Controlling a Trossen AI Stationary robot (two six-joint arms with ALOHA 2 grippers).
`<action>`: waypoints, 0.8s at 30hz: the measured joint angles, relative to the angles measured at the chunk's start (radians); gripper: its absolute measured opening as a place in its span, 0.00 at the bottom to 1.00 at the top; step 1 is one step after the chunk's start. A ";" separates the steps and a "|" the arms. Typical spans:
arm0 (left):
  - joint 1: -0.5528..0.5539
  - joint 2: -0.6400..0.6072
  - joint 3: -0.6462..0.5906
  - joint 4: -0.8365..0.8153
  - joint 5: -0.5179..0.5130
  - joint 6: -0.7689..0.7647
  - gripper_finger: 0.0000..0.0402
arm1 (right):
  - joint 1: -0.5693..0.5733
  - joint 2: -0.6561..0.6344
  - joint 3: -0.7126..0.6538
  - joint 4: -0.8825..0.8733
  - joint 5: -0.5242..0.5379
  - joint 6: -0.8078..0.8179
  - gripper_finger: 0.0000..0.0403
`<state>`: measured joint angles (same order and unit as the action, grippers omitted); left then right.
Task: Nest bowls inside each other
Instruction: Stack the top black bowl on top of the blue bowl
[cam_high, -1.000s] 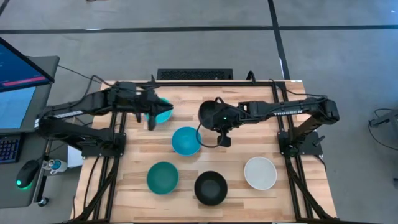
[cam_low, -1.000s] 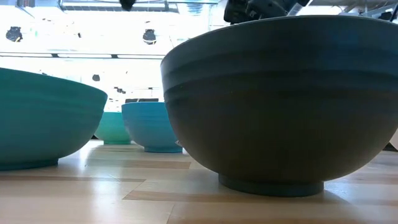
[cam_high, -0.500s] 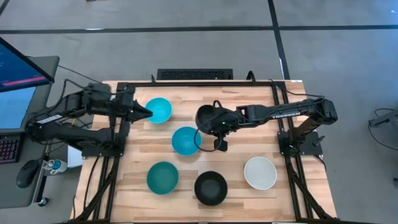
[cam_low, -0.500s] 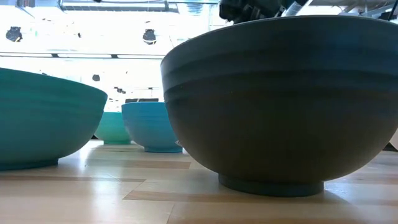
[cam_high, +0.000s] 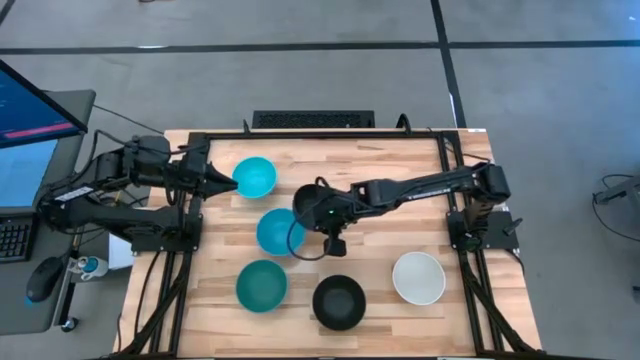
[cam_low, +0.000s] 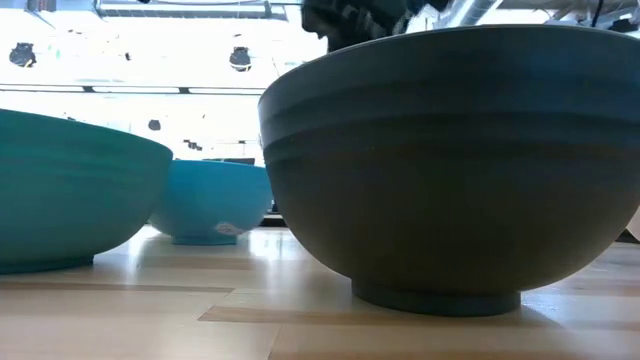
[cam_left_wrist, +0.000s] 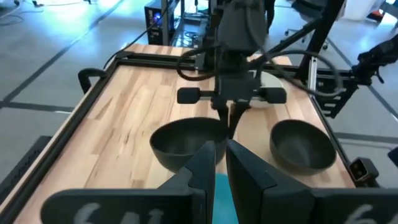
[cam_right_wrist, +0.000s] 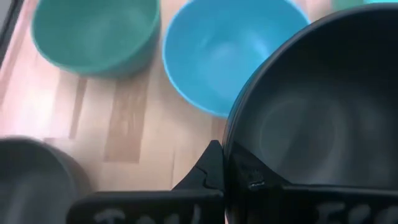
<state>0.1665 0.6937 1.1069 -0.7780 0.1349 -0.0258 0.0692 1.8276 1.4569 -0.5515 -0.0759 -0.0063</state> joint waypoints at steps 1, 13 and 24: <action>0.000 0.000 0.000 -0.004 0.000 0.005 0.08 | 0.006 0.009 0.027 -0.030 0.024 -0.011 0.03; 0.001 -0.013 0.000 -0.036 -0.005 0.022 0.08 | 0.020 0.049 0.200 -0.143 0.039 -0.063 0.03; 0.002 -0.062 0.000 -0.037 -0.017 0.029 0.08 | 0.037 0.178 0.336 -0.070 -0.024 -0.050 0.03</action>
<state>0.1681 0.6318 1.1072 -0.8148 0.1184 0.0028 0.1066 2.0055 1.7925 -0.6210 -0.1002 -0.0561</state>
